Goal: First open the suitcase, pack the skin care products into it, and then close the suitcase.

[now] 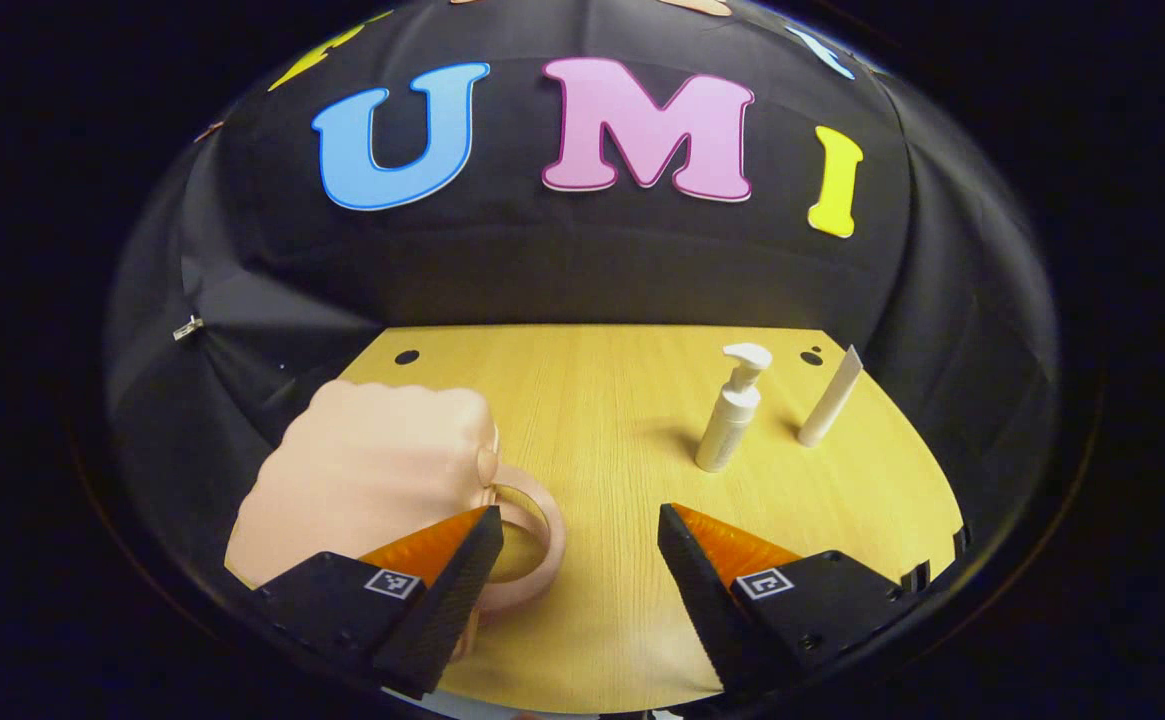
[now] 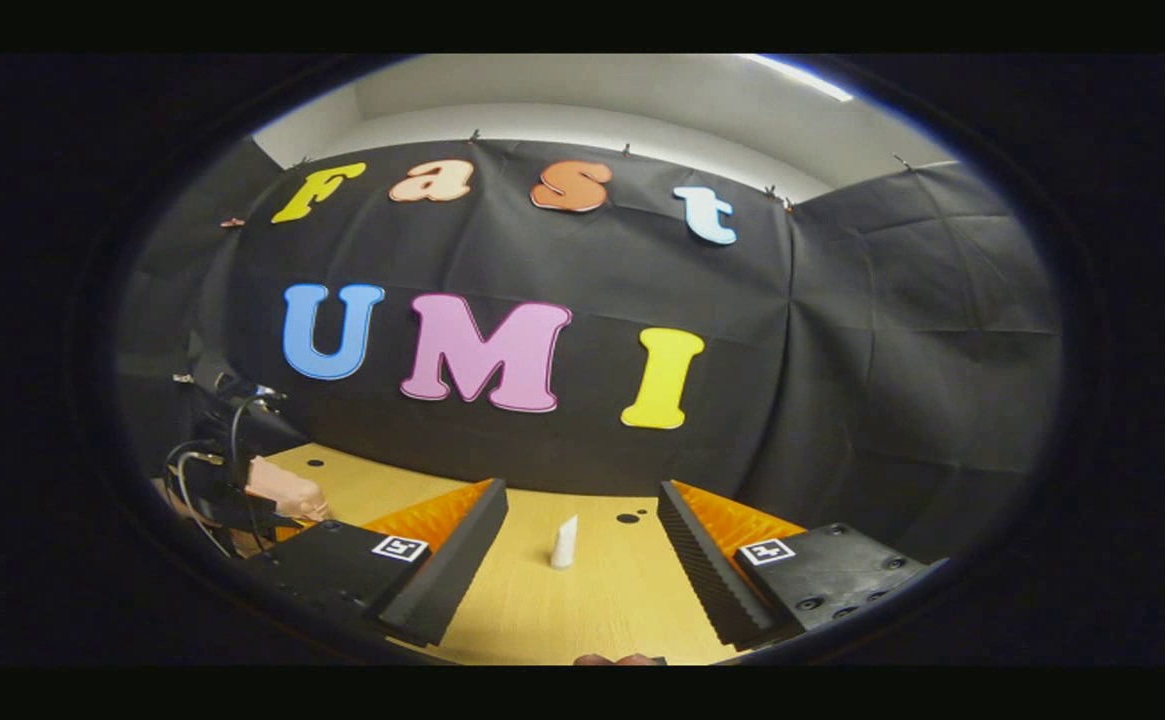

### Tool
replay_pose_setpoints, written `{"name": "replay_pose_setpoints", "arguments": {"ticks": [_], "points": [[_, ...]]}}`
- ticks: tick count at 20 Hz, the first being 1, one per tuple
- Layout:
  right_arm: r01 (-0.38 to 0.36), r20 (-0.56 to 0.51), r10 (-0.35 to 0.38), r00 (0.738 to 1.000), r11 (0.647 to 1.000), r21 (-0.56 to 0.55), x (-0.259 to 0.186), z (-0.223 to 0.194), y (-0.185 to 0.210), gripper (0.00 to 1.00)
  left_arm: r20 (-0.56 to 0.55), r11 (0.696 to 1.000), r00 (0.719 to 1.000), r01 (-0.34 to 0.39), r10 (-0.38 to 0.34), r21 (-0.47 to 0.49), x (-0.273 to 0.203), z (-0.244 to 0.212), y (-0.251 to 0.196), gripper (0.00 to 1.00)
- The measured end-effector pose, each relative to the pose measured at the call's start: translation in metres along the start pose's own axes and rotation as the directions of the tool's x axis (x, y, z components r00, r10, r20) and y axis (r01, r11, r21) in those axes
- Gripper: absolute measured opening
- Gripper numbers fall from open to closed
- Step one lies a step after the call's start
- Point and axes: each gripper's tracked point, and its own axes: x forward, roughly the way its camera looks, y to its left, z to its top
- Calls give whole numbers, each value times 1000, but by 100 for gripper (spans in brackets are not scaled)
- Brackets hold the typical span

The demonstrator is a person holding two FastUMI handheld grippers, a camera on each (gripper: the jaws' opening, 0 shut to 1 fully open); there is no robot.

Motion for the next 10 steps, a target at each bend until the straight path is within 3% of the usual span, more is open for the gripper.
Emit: {"name": "replay_pose_setpoints", "arguments": {"ticks": [4,9,10], "points": [[-22,-38,23,999,1000,22,31,-19,-25,96,-141,997,987,-74,77,31,51,-31,7,98],[-53,-122,47,991,998,-42,60,-55,-50,97,-259,993,960,-118,106,-30,91,-60,15,91],[-51,-129,45,991,998,-43,62,-57,-54,96,-274,991,954,-131,122,-17,95,-63,21,67]]}}
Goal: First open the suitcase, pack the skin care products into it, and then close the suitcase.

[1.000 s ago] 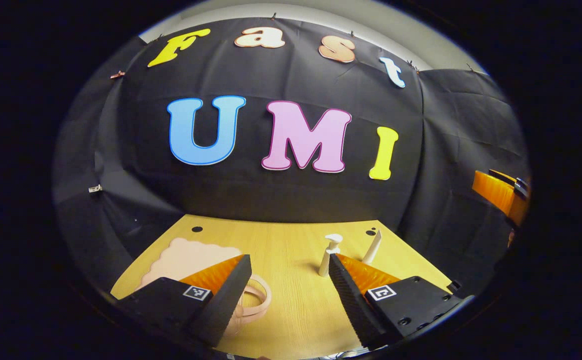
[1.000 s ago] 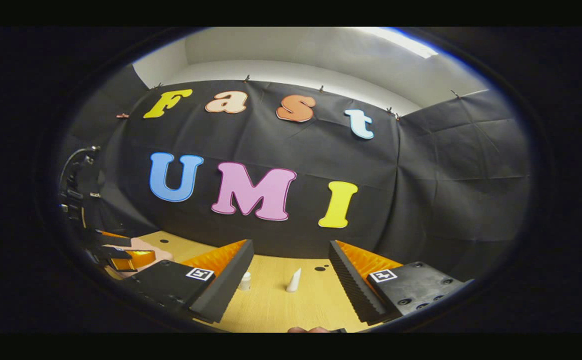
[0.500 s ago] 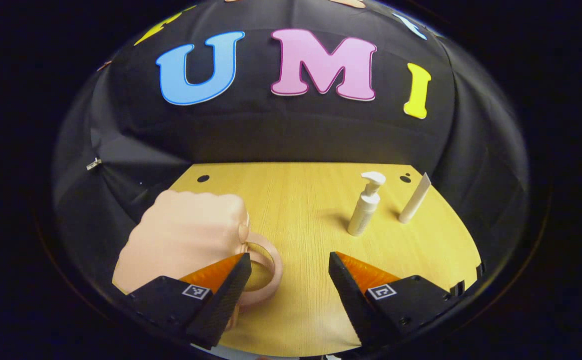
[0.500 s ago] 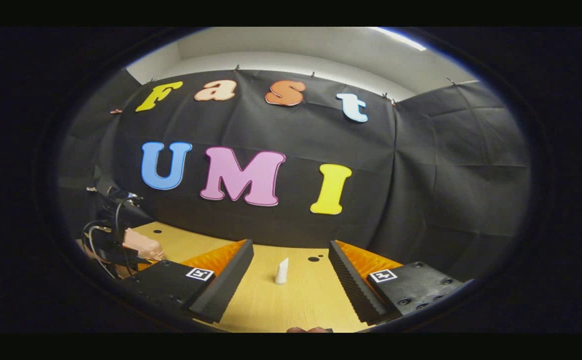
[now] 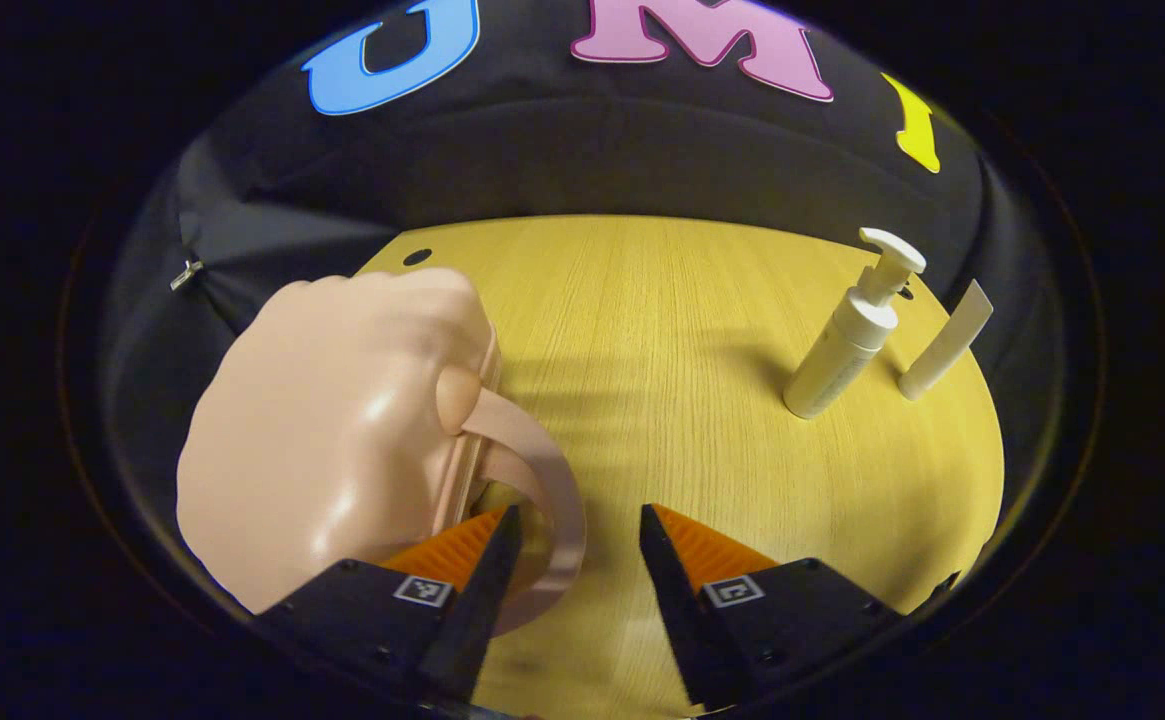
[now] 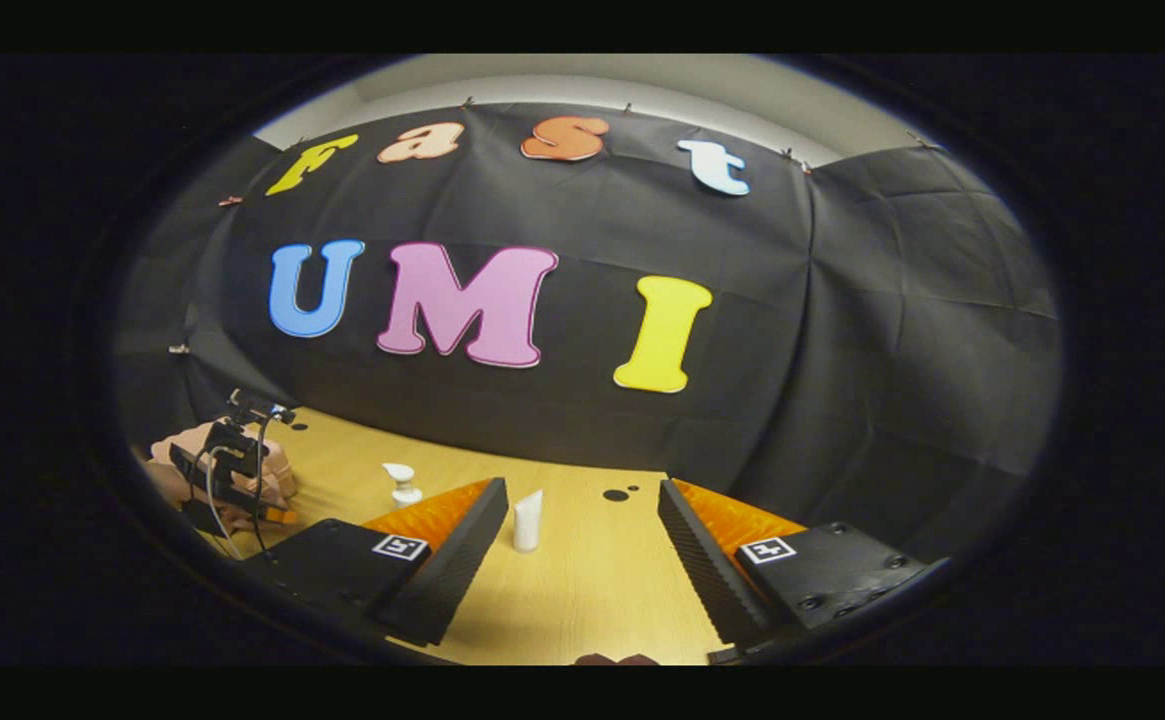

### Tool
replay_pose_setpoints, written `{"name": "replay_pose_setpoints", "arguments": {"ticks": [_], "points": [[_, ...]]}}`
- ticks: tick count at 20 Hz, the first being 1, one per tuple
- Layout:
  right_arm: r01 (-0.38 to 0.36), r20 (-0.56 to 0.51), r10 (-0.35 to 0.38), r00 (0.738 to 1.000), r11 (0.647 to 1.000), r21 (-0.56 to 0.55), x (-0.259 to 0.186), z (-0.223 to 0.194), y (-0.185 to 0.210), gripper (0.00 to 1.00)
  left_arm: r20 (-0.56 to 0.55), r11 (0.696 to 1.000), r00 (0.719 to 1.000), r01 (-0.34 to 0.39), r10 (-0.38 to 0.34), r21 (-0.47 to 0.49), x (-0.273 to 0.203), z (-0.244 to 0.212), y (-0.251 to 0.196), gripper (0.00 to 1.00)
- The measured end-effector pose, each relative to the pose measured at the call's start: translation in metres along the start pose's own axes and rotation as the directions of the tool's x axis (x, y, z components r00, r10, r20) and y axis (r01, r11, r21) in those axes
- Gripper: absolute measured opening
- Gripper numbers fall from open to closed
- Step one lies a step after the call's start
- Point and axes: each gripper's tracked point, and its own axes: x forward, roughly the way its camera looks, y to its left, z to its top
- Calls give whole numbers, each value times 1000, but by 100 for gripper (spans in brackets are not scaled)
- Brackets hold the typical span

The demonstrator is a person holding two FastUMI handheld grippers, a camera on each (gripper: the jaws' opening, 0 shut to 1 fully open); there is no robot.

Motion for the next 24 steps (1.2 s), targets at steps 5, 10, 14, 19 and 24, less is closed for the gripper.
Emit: {"name": "replay_pose_setpoints", "arguments": {"ticks": [5,10,14,19,24], "points": [[17,-2,-17,1000,1000,-2,0,-3,5,97,20,985,998,52,-56,164,-19,17,1,10],[17,12,-17,1000,1000,19,-4,7,44,96,24,976,983,178,-183,126,-84,47,22,7],[-5,34,4,999,1000,24,-3,20,82,97,97,969,971,206,-221,139,-150,94,71,7],[-21,69,19,997,999,32,-1,38,120,97,147,962,951,265,-272,66,-198,136,174,7],[-19,62,18,998,1000,21,-5,40,146,97,189,980,962,187,-198,71,-197,168,281,6]]}}
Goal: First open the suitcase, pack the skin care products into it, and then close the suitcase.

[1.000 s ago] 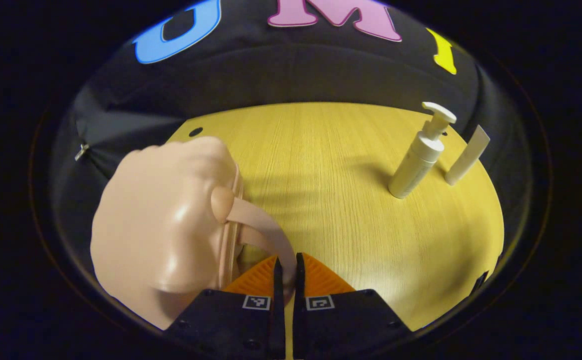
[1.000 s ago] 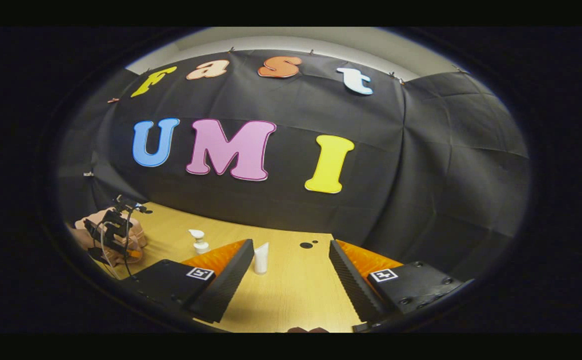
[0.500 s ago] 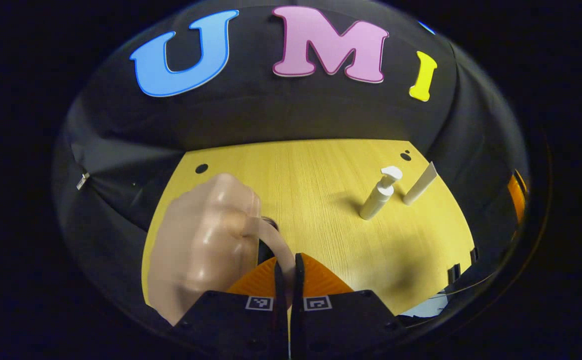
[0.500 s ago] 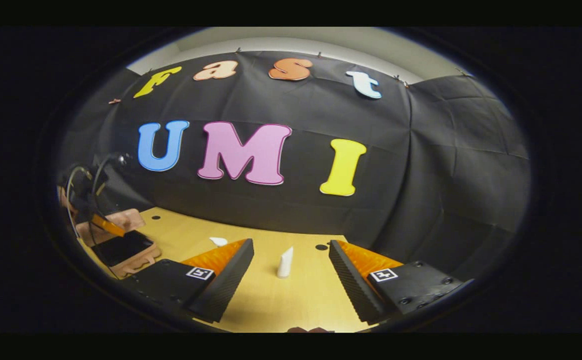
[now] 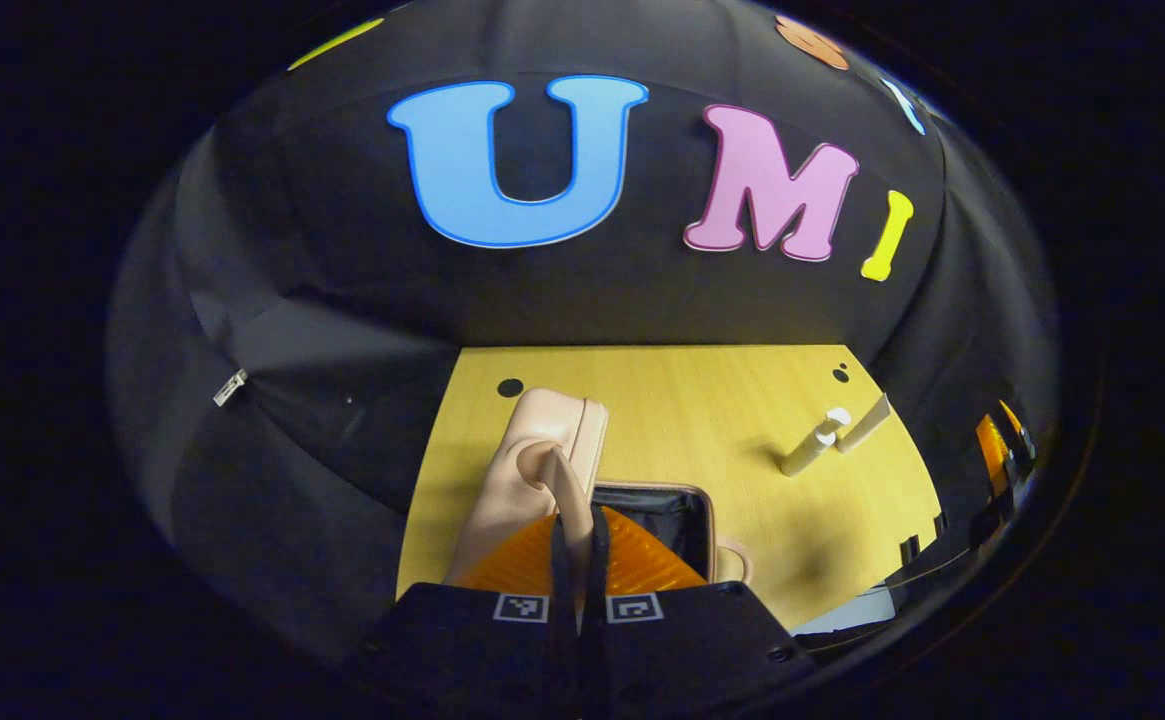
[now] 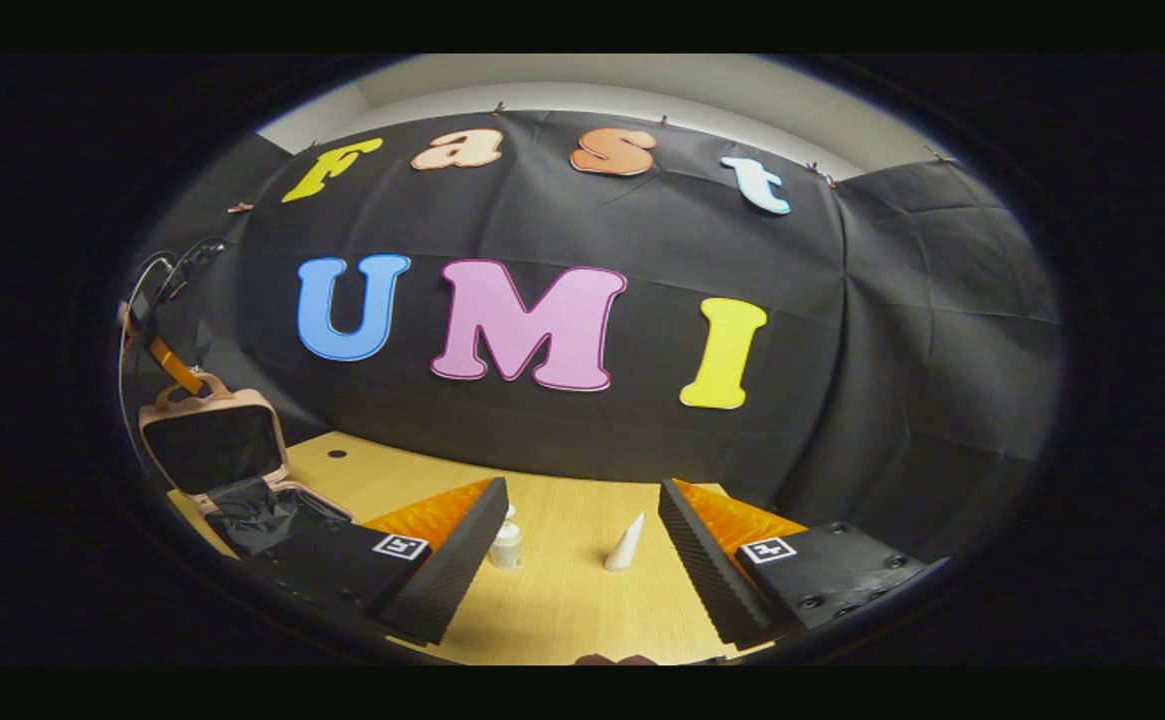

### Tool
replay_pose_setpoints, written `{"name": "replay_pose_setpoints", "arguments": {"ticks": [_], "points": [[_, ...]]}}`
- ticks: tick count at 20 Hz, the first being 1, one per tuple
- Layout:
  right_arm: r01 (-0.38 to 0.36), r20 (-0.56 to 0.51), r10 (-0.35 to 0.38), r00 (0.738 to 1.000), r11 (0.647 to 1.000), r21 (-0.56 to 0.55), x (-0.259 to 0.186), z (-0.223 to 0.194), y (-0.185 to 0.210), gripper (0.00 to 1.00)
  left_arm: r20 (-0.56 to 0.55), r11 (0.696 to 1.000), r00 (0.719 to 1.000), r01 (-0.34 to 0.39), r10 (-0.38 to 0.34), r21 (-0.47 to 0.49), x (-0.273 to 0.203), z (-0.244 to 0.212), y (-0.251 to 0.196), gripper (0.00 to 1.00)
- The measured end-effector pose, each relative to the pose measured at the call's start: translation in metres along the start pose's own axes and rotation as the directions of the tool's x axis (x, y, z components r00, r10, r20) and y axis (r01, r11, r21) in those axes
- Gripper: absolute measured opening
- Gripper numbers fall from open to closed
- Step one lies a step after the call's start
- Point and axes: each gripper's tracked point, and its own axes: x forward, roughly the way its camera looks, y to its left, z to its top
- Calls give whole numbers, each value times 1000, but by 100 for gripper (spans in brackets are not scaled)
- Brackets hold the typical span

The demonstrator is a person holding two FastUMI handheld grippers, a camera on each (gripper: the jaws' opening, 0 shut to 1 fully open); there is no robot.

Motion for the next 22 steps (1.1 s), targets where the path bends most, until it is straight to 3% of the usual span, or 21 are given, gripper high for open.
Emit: {"name": "replay_pose_setpoints", "arguments": {"ticks": [3,4,5,8,13,17,19,21,22], "points": [[17,-16,-17,1000,1000,-12,-3,-3,7,96,-7,999,1000,-23,23,-24,14,3,66,6],[26,-25,-27,999,1000,-11,-4,-5,8,97,-11,999,999,-43,43,-32,22,2,91,2],[36,-37,-36,999,999,-3,-6,-7,10,97,-22,997,998,-67,66,-40,30,-1,116,6],[82,-94,-78,992,996,39,-8,-17,9,96,-57,987,988,-148,144,-56,61,-16,193,6],[158,-154,-153,976,987,17,-9,-21,1,97,-197,964,971,-177,138,-197,123,-82,276,6],[229,-227,-216,950,973,31,-9,-28,-13,96,-288,900,955,-189,74,-393,175,-151,299,7],[260,-264,-245,933,965,25,-10,-34,-18,94,-340,875,938,-222,71,-430,189,-188,312,7],[278,-290,-263,920,961,11,-10,-39,-21,97,-348,888,932,-246,106,-388,197,-208,320,10],[280,-296,-266,917,960,5,-9,-40,-20,97,-338,896,934,-242,112,-373,199,-210,325,19]]}}
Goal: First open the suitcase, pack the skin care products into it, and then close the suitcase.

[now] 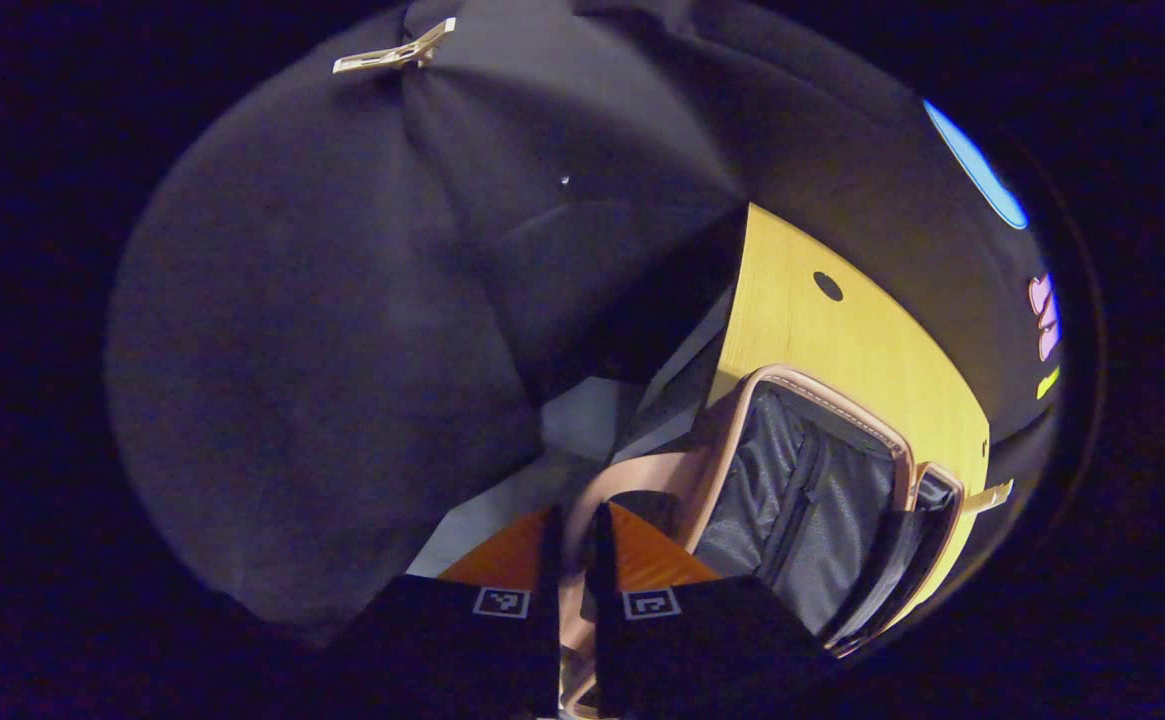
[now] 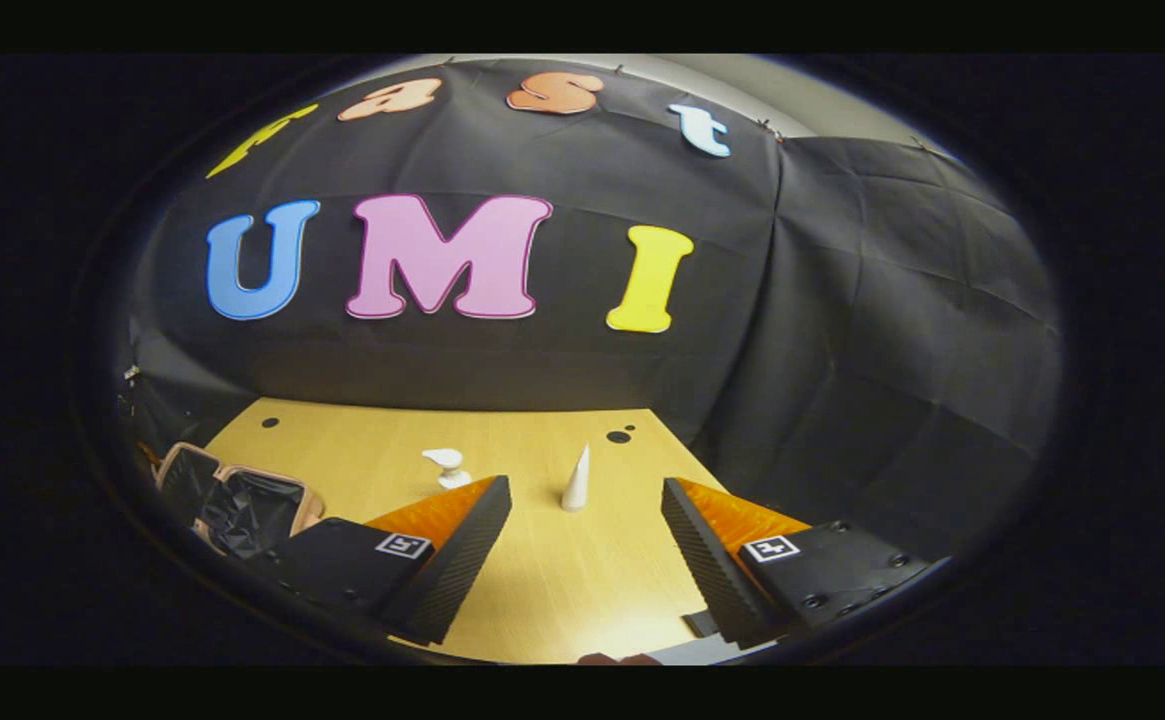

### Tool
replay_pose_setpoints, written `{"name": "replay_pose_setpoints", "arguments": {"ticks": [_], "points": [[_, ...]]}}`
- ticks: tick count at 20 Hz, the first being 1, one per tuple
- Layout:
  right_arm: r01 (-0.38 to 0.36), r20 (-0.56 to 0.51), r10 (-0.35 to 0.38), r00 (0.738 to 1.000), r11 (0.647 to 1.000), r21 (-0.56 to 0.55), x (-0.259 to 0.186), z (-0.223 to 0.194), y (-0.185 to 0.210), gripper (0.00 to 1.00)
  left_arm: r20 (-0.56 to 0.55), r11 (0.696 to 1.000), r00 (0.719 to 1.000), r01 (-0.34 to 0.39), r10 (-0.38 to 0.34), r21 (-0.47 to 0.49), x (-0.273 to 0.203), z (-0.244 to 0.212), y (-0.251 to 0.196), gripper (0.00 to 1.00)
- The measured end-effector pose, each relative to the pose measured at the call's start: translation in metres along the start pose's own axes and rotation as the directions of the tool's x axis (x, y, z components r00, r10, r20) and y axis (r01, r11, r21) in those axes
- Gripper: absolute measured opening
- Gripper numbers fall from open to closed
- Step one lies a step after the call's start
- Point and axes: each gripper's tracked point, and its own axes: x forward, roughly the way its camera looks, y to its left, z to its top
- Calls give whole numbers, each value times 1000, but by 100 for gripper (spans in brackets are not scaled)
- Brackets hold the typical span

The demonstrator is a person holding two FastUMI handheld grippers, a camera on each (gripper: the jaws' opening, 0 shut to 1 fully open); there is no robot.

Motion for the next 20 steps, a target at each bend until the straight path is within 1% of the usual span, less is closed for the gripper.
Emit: {"name": "replay_pose_setpoints", "arguments": {"ticks": [2,3,4,5,6,7,8,9,10,11,12,14,15,16,17,18,19,20], "points": [[-4,-8,4,1000,1000,-8,3,-2,6,97,12,1000,1000,24,-24,8,1,7,0,26],[-12,-10,12,1000,1000,-10,5,-2,10,97,36,999,999,35,-36,13,-10,5,-6,42],[-22,-11,22,1000,1000,-13,9,-3,13,97,73,1000,997,3,-5,30,-19,11,-2,61],[-29,-1,29,1000,999,-17,12,-2,15,97,139,997,989,-55,48,48,-23,20,1,80],[-29,24,30,999,999,-37,17,0,15,97,220,988,967,-142,127,54,-42,36,10,99],[-13,41,16,999,998,-68,22,-2,9,97,306,983,940,-176,151,55,-59,45,4,93],[-10,37,13,999,997,-78,27,-8,4,97,385,986,915,-152,117,63,-82,52,-18,97],[-24,35,26,999,997,-67,32,-14,5,97,445,990,894,-106,54,92,-107,56,-46,96],[-37,30,39,999,998,-52,38,-19,4,97,495,989,869,-79,5,129,-131,54,-75,96],[-45,33,46,998,998,-45,42,-20,0,97,527,983,848,-50,-53,178,-155,48,-106,96],[-52,35,53,998,998,-44,49,-22,-4,97,546,977,833,-33,-90,212,-179,33,-136,96],[-63,40,65,997,997,-52,65,-29,-15,97,511,966,848,8,-143,258,-206,-9,-191,96],[-63,37,65,997,997,-50,74,-35,-22,97,507,958,839,52,-195,283,-214,-25,-227,96],[-75,21,75,997,997,-31,82,-42,-27,97,498,944,827,111,-261,310,-219,-39,-264,96],[-88,7,88,996,996,-7,89,-50,-29,97,481,929,818,165,-317,331,-221,-51,-297,96],[-101,-5,101,995,995,9,98,-57,-30,97,452,905,810,214,-374,366,-221,-73,-334,97],[-117,-14,117,993,993,10,108,-63,-27,97,423,883,806,244,-414,400,-222,-89,-367,96],[-136,-22,136,990,991,-1,118,-69,-23,97,402,861,800,262,-447,435,-226,-109,-411,96]]}}
